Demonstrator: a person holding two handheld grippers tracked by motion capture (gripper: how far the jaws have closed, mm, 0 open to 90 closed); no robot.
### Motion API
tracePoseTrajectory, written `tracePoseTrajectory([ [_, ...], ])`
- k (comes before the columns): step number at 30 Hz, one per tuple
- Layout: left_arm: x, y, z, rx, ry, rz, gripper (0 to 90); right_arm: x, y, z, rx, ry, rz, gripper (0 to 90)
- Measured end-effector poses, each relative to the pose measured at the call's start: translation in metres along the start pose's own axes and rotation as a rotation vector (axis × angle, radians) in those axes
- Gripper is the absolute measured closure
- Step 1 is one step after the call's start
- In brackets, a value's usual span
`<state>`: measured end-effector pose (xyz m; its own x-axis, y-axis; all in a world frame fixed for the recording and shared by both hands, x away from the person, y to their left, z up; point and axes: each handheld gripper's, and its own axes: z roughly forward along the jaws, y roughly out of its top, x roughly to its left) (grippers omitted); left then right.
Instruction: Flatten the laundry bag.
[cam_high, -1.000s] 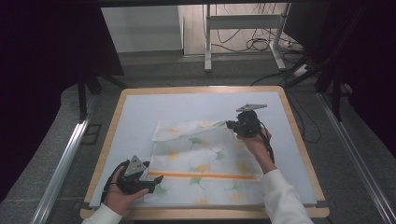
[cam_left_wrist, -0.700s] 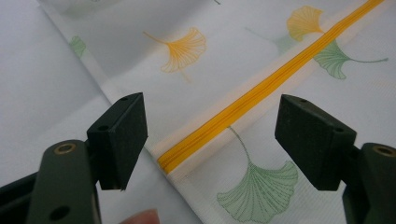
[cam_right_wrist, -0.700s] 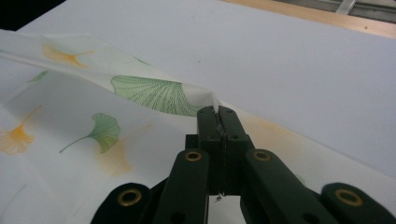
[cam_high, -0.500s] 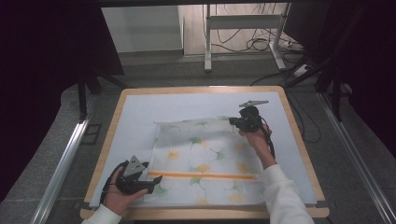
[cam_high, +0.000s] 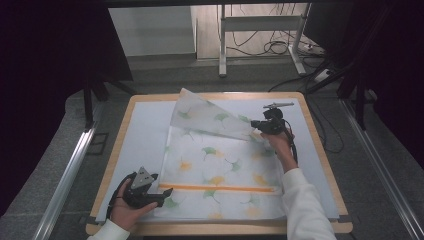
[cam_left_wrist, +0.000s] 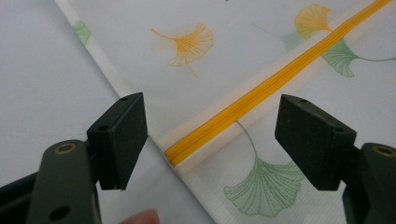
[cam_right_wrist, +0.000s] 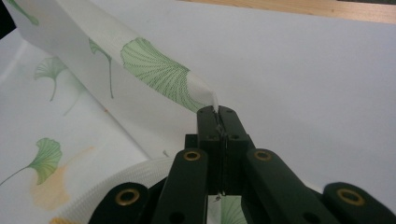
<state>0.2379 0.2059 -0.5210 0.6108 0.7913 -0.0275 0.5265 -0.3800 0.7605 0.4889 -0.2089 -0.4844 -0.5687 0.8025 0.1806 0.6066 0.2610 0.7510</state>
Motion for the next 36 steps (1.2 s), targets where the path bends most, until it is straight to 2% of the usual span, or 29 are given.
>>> tracePoseTrajectory([
  [2,0.0,0.0,0.001,0.002,0.002,-0.001,25.2,-0.006,-0.001,0.004,0.0,0.011,0.017,87.5],
  [4,0.0,0.0,0.001,0.003,0.001,-0.001,25.2,-0.011,-0.002,0.006,-0.013,0.017,0.032,79.6],
  [5,0.001,0.0,0.001,0.004,0.002,0.0,25.2,-0.013,-0.002,0.005,-0.023,0.012,0.045,71.3],
  [6,0.001,0.0,0.0,0.004,0.003,-0.002,25.2,-0.016,0.0,0.0,-0.059,-0.016,0.069,66.1],
  [7,0.001,0.0,0.0,0.004,0.003,-0.002,25.2,-0.016,0.0,0.0,-0.059,-0.016,0.069,66.1],
  [8,0.001,0.0,0.0,0.002,0.004,-0.001,25.1,-0.018,0.003,-0.01,-0.086,-0.035,0.076,61.7],
  [9,0.0,0.0,0.0,0.001,0.004,-0.001,25.1,-0.018,0.003,-0.01,-0.086,-0.035,0.076,61.7],
  [11,0.0,0.0,0.0,-0.001,0.004,0.0,25.2,-0.019,0.007,-0.022,-0.127,-0.056,0.076,57.3],
  [15,0.0,0.0,-0.001,0.001,0.002,0.005,25.1,-0.021,0.01,-0.044,-0.194,-0.076,0.085,55.6],
  [18,0.002,0.001,-0.001,-0.002,0.004,0.005,25.1,-0.017,0.012,-0.062,-0.225,-0.081,0.072,52.0],
  [21,0.002,0.001,-0.001,-0.003,0.002,0.006,25.1,-0.012,0.013,-0.07,-0.238,-0.088,0.054,50.2],
  [24,0.001,0.002,0.0,-0.003,-0.004,0.014,25.1,-0.003,0.014,-0.079,-0.241,-0.077,0.03,49.9],
  [26,0.0,0.003,0.001,-0.003,-0.008,0.02,25.1,0.006,0.011,-0.085,-0.219,-0.066,0.002,49.7],
  [30,-0.001,0.004,0.002,-0.003,-0.015,0.031,25.0,0.015,0.006,-0.088,-0.184,-0.052,-0.023,50.1],
  [33,0.0,0.004,0.002,-0.005,-0.019,0.031,25.0,0.022,-0.001,-0.09,-0.158,-0.046,-0.06,52.1],
  [36,0.0,0.005,0.002,-0.006,-0.019,0.036,25.0,0.027,-0.009,-0.092,-0.134,-0.025,-0.069,57.7],
])
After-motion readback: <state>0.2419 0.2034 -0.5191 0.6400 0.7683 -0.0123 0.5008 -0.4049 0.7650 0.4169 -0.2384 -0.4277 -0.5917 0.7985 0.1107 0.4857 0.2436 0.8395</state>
